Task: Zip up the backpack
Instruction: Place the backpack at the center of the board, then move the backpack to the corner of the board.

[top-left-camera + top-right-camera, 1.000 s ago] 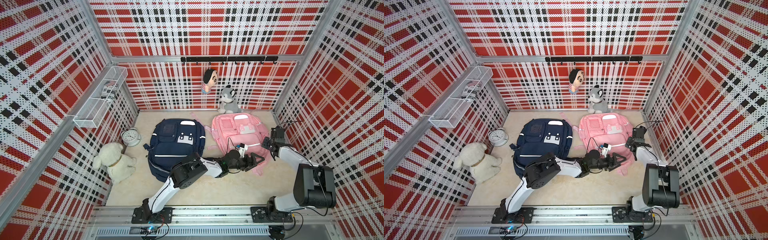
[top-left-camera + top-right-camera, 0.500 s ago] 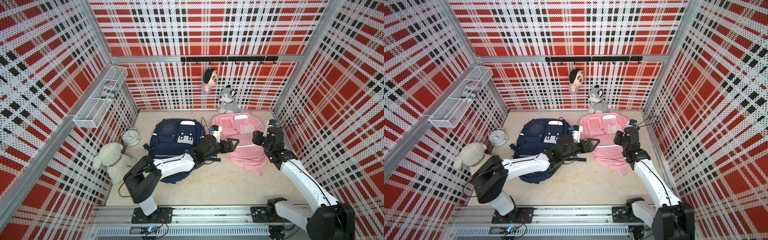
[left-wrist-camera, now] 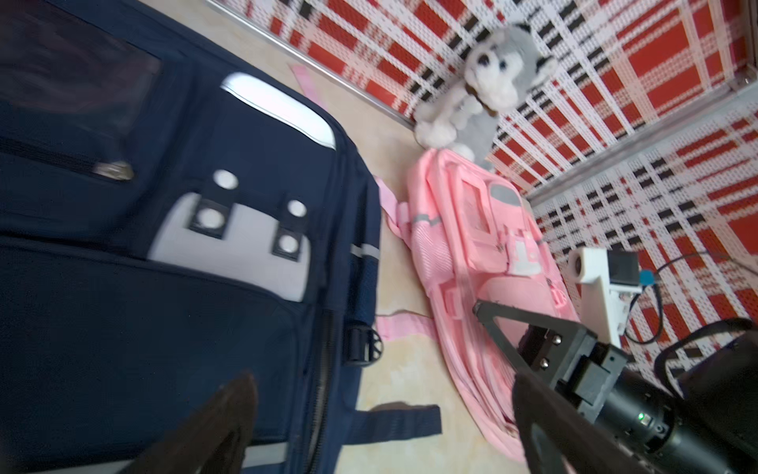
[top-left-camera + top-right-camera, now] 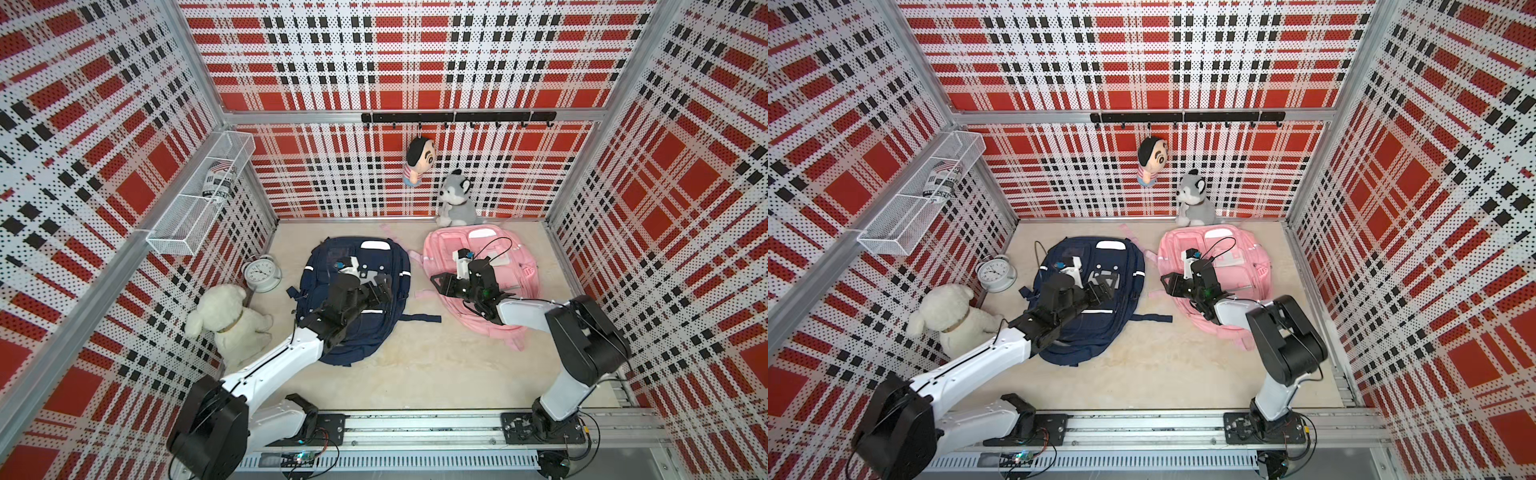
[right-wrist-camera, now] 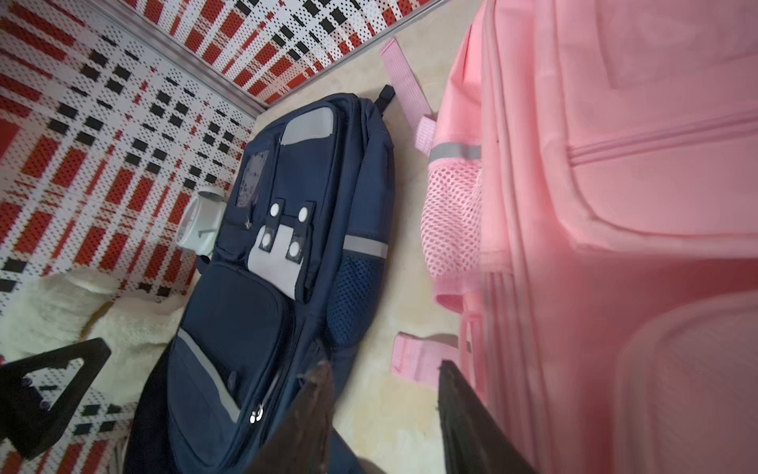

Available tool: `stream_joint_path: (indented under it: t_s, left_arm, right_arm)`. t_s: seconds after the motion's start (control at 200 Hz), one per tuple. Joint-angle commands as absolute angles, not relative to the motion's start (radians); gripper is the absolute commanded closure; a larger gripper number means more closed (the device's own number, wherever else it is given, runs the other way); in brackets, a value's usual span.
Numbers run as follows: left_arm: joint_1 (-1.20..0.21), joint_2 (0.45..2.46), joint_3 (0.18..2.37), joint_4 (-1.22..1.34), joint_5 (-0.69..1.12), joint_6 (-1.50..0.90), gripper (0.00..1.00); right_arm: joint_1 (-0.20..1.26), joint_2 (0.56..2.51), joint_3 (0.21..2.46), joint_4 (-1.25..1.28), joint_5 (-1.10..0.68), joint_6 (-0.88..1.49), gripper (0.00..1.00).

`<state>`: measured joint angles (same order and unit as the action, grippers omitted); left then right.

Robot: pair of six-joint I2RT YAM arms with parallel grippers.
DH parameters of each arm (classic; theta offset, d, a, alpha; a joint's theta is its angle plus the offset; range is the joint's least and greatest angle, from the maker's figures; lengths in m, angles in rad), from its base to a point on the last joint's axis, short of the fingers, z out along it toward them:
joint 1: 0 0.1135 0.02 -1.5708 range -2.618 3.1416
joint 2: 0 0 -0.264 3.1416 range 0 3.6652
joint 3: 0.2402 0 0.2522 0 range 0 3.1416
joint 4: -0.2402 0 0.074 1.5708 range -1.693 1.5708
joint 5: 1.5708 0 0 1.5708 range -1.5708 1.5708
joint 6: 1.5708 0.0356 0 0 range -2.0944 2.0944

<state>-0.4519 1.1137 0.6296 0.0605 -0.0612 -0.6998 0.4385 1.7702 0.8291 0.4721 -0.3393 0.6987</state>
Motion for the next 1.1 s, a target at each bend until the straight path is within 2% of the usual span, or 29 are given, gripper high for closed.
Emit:
stream_joint_path:
  t_s: [0.0, 0.24, 0.506, 0.691, 0.867, 1.092]
  left_arm:
    - [-0.365, 1.050, 0.591, -0.023, -0.062, -0.642, 0.02]
    - [-0.203, 1.072, 0.587, -0.106, 0.004, -0.611, 0.02]
    - [-0.128, 1.114, 0.584, -0.089, 0.045, -0.622, 0.02]
    - [-0.119, 1.090, 0.584, -0.089, 0.026, -0.625, 0.02]
    - [-0.119, 1.053, 0.588, -0.104, -0.001, -0.629, 0.02]
    - [-0.118, 1.053, 0.587, -0.106, 0.000, -0.629, 0.02]
  right_arm:
    - [0.443, 1.830, 0.885, 0.599, -0.403, 0.757, 0.56]
    - [0.406, 1.849, 0.833, 0.502, -0.270, 0.751, 0.56]
    - [0.326, 1.813, 0.732, 0.405, -0.168, 0.712, 0.57]
    - [0.306, 1.785, 0.724, 0.400, -0.211, 0.689, 0.56]
    - [0.356, 1.735, 0.746, 0.410, -0.248, 0.701, 0.54]
    - [0.509, 1.733, 0.837, 0.372, -0.295, 0.727, 0.46]
